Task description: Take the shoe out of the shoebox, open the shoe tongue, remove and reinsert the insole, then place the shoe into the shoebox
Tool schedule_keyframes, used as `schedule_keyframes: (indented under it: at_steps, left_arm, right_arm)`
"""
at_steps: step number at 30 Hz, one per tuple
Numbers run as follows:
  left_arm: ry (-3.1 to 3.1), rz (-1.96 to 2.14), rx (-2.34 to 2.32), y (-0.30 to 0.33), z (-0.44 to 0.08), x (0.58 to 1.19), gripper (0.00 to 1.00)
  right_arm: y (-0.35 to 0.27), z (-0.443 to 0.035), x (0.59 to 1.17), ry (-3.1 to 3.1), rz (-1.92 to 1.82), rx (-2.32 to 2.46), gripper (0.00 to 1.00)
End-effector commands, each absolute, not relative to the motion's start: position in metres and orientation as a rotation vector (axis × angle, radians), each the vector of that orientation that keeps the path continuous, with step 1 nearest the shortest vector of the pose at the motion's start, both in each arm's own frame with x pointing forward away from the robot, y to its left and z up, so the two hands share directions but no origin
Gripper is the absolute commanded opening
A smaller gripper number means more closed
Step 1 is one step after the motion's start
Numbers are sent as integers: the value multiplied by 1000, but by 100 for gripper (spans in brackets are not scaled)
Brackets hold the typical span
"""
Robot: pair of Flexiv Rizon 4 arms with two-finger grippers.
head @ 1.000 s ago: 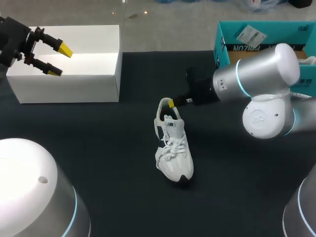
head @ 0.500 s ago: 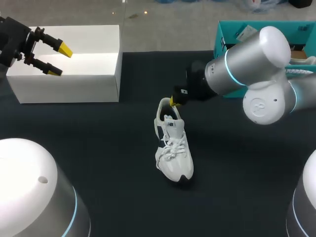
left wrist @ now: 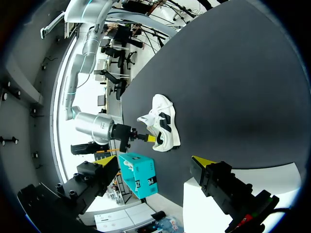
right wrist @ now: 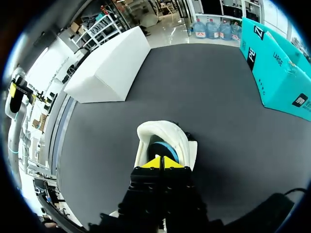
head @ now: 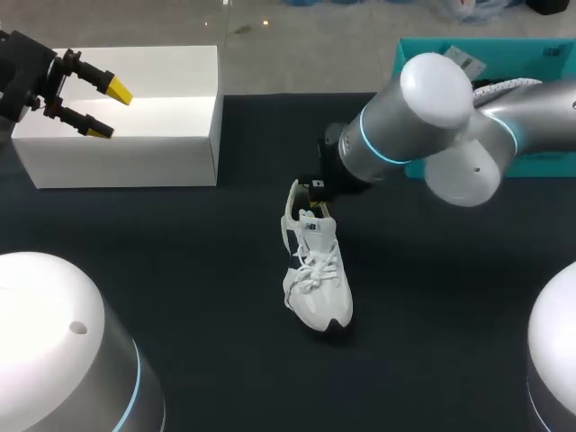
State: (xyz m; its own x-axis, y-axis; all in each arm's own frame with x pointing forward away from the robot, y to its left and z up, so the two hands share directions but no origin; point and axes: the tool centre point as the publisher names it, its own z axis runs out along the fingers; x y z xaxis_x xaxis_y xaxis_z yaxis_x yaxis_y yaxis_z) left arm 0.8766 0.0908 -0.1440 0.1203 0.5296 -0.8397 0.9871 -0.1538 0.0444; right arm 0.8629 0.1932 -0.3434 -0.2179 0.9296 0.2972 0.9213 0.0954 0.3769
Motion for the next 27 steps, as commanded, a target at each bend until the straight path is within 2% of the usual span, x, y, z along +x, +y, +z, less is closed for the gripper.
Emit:
schedule_keyframes:
  at_steps: [1,14,27]
  left_arm:
    - [1477,-917,1768,91,-143,876,100]
    - [1477,-917,1768,91,-143,876,100]
    - [1477,-917,1768,91,-143,876,100]
  right_arm:
    - [196,-340,860,2160,468,1912,0]
    - [192,-343,847,2225,313,1870,0]
    - [203,-372,851,2247,268,1896,0]
